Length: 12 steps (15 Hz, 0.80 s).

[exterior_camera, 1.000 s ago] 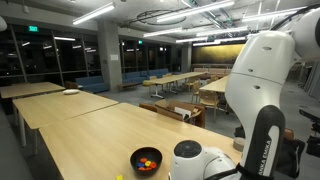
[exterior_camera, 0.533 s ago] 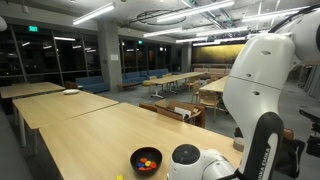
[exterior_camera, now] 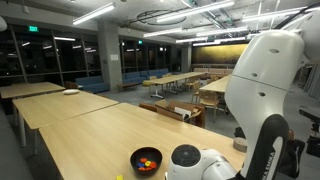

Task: Put three yellow circles into the bowl.

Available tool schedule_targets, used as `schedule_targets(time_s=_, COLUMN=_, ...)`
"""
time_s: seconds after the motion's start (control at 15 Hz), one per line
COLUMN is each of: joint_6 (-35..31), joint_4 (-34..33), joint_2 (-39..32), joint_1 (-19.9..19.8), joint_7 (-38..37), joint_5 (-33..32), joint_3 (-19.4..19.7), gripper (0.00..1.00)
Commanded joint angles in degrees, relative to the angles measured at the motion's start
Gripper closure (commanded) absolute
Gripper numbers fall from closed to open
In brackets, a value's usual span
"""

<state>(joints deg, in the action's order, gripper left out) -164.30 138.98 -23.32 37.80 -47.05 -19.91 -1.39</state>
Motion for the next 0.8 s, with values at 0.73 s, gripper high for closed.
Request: schedule_targets(time_s=0.73, joint_6=7.12, joint_4=1.8, joint_2=11.83, joint_1=1.95, joint_7=-3.3, joint_5=-1.87, joint_3=4.49, gripper=0.74)
